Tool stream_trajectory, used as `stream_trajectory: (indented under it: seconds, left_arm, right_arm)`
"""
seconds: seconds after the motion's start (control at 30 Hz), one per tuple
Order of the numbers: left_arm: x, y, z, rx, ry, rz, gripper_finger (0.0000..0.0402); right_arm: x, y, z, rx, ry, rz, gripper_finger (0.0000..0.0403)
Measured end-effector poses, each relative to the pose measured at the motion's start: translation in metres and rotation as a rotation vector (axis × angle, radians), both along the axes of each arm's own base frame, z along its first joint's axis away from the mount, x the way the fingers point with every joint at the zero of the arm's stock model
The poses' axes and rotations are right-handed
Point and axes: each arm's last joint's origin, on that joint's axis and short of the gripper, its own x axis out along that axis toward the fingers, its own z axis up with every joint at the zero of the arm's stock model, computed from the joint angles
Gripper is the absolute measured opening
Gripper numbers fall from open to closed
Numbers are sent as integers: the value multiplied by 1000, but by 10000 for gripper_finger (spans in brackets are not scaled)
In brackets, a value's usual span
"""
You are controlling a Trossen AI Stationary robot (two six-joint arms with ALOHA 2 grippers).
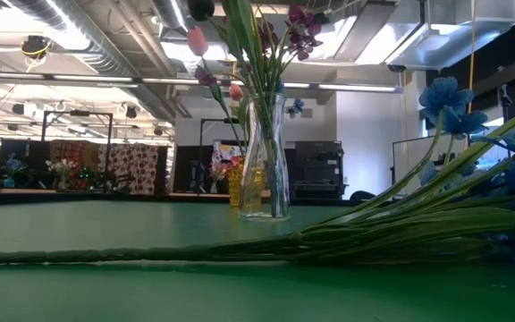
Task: Sort flowers into vase by color
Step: Put the purple flowers into the transparent vase
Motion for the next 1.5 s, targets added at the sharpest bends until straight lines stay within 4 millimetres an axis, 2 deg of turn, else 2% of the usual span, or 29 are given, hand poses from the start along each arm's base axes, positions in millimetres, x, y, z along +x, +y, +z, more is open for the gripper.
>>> stream_trajectory:
  seconds: [0.2, 0.47, 0.57, 0.7, 1.0, 1.23, 1.5]
  left_arm:
    - [-17, -1, -3, 4, 77, 38, 126]
    - [-21, -7, -6, 42, 100, 99, 126]
    - [-19, -9, -16, 52, 121, 130, 126]
    - [-13, -12, -39, 68, 109, 158, 126]
    - [-14, -17, -79, 41, -5, 127, 126]
    - [-16, -21, -92, 17, 7, 106, 126]
    - [-15, -23, -93, 16, 6, 95, 126]
  right_arm:
    - [-14, 8, -25, -4, 18, -42, 26]
    - [-31, 5, -68, 77, -157, -4, 29]
    - [-33, 4, -90, 110, -208, -4, 29]
    - [-35, 3, -108, 130, -272, -3, 30]
    - [-16, 8, -133, 95, -276, -8, 30]
    - [0, 10, -151, 51, -299, -47, 30]
    - [16, -7, -176, 57, -230, -129, 30]
